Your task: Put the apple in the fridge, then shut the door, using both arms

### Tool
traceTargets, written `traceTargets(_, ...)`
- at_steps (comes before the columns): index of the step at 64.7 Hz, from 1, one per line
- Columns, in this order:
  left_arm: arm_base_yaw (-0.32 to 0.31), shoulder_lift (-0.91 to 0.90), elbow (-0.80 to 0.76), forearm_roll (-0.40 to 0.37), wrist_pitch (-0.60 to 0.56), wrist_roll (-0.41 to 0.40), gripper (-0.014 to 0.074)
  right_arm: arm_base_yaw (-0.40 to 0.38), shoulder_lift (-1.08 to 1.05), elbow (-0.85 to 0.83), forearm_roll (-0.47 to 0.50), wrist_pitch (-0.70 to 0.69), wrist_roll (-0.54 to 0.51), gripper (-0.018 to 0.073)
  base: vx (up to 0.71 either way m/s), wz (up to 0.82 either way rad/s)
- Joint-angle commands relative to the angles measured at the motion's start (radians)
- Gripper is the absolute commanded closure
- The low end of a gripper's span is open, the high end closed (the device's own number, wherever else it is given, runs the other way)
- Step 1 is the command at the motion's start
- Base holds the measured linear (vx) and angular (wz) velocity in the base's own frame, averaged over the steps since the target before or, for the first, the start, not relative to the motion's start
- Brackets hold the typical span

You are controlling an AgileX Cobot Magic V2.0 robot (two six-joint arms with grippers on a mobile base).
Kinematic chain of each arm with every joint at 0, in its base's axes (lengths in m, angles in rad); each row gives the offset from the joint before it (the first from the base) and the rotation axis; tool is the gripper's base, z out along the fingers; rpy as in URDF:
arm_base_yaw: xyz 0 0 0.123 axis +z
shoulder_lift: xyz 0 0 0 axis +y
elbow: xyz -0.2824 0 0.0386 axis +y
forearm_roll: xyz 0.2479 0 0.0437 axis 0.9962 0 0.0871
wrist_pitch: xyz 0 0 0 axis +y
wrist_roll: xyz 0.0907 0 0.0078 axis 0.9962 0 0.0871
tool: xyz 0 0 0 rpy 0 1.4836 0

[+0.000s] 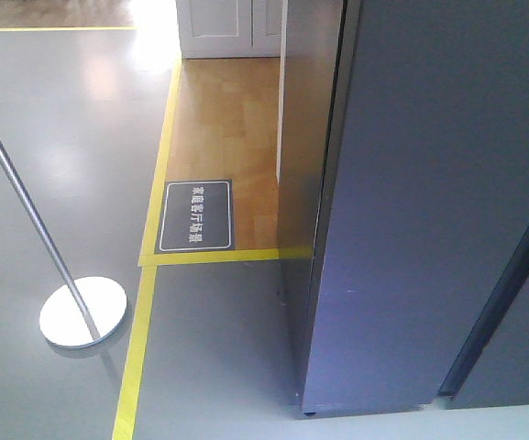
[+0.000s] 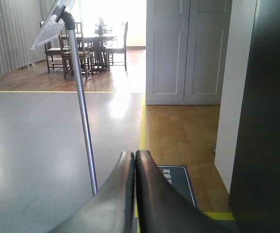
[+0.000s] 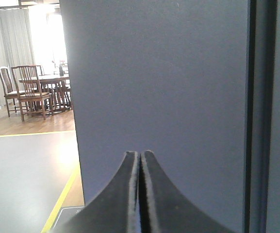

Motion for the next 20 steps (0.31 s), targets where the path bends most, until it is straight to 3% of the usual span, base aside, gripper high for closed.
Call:
traceTargets(1, -0.004, -0.015, -0.017, -0.008, -0.075, -0.011, 0.0602, -0.002, 0.005, -0.003, -0.007, -0.075, -0.01, 0.0562, 0.0, 0.0)
traceTargets(20, -0.004, -0.015, -0.017, -0.008, -0.075, -0.011, 0.0602, -0.002, 0.005, -0.003, -0.007, -0.075, -0.01, 0.0562, 0.0, 0.0)
